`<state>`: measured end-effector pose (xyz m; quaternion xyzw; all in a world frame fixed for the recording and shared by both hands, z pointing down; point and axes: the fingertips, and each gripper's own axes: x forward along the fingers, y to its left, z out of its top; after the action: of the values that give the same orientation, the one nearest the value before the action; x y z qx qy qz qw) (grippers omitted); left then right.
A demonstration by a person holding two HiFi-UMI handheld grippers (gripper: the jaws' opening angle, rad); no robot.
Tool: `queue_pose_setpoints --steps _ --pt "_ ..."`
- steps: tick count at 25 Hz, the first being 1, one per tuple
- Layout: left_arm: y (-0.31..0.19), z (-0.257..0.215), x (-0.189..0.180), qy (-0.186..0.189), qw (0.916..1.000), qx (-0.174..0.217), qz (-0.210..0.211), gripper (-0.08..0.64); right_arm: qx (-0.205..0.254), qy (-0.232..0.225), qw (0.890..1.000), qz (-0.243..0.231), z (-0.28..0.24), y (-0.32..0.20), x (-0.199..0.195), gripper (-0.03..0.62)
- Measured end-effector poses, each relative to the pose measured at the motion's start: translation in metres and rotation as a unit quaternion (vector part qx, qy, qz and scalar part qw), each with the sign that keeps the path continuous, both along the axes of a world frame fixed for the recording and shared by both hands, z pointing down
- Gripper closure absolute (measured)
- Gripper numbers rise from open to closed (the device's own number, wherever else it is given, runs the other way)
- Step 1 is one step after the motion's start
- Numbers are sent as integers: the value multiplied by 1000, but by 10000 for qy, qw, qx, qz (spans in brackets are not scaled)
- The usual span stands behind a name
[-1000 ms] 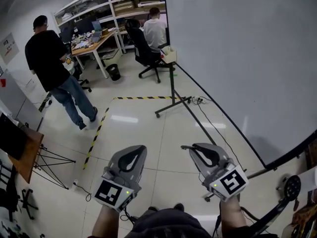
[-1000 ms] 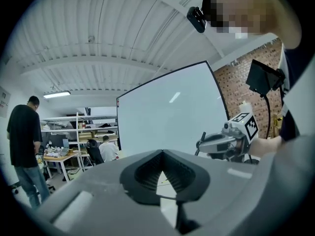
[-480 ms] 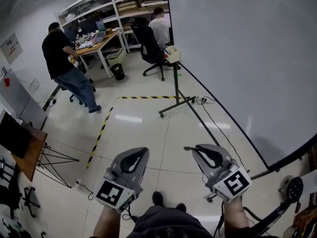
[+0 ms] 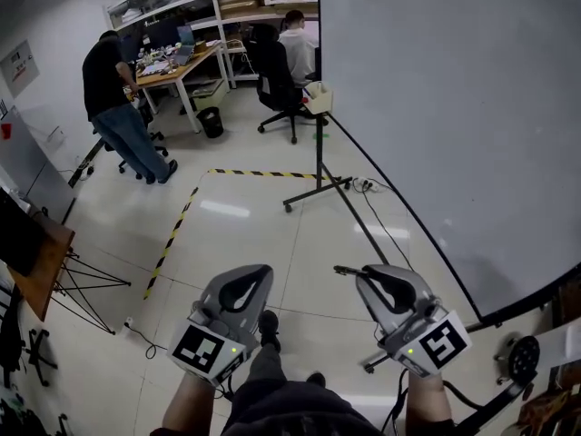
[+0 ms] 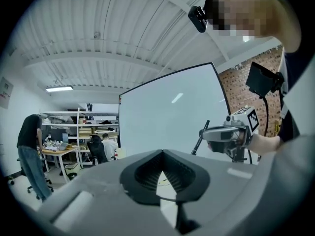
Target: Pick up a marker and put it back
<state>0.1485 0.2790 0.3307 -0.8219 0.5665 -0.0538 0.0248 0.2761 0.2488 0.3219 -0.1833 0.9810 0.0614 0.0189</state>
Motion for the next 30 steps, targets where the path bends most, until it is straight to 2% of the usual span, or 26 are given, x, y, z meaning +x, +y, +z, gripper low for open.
queue_pose_setpoints --steps 4,7,10,16,22,26,30 --pt "-15 4 -7 -5 10000 32 69 554 -107 65 9999 51 10 -14 -9 552" --pt "-30 15 -23 -120 9998 -110 75 554 -135 143 9997 111 19 -29 -20 552" --pt "-52 18 -41 72 9999 -42 136 554 -144 272 9993 210 25 -48 -37 552" --pt "-100 36 -111 136 9995 -228 181 554 -272 350 9981 434 30 -91 -90 552" --pt "-149 21 -185 344 9992 -45 192 554 9 576 9963 638 13 -136 -149 552" --pt "-173 19 -211 433 9987 26 251 554 97 715 9955 613 9 -155 -181 552" --pt "-195 18 -223 442 9985 81 309 554 177 792 9947 640 5 -179 -195 552"
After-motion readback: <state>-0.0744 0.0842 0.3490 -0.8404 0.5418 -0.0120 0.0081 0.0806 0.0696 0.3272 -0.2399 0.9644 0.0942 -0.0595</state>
